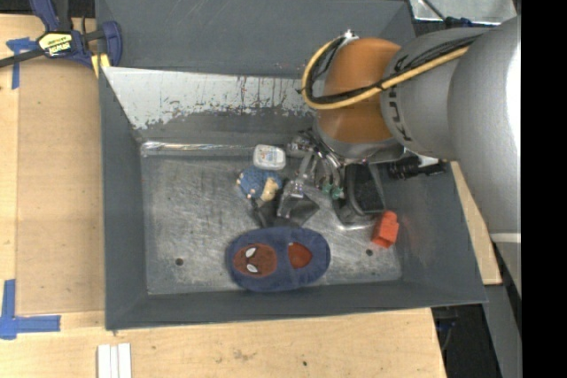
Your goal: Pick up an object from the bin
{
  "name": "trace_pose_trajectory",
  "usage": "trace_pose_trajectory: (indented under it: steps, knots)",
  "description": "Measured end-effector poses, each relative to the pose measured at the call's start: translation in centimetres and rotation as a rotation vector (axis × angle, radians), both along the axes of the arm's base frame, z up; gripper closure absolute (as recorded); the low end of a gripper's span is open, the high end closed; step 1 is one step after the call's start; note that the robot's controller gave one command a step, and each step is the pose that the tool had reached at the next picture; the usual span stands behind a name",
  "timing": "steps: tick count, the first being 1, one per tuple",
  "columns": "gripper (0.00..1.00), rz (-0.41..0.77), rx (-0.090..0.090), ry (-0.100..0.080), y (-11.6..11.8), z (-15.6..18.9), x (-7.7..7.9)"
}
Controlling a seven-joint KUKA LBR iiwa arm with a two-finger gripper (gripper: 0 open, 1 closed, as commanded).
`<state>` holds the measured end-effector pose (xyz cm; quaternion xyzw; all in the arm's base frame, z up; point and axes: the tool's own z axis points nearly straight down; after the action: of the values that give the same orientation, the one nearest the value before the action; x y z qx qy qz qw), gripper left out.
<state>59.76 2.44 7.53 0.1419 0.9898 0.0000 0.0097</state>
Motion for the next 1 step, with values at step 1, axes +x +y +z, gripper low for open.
trace_pose_trajectory:
  steps: [1]
  knots:
    - [0.00, -0.237, -0.011, 0.024, 3.78, -0.05, 1.91]
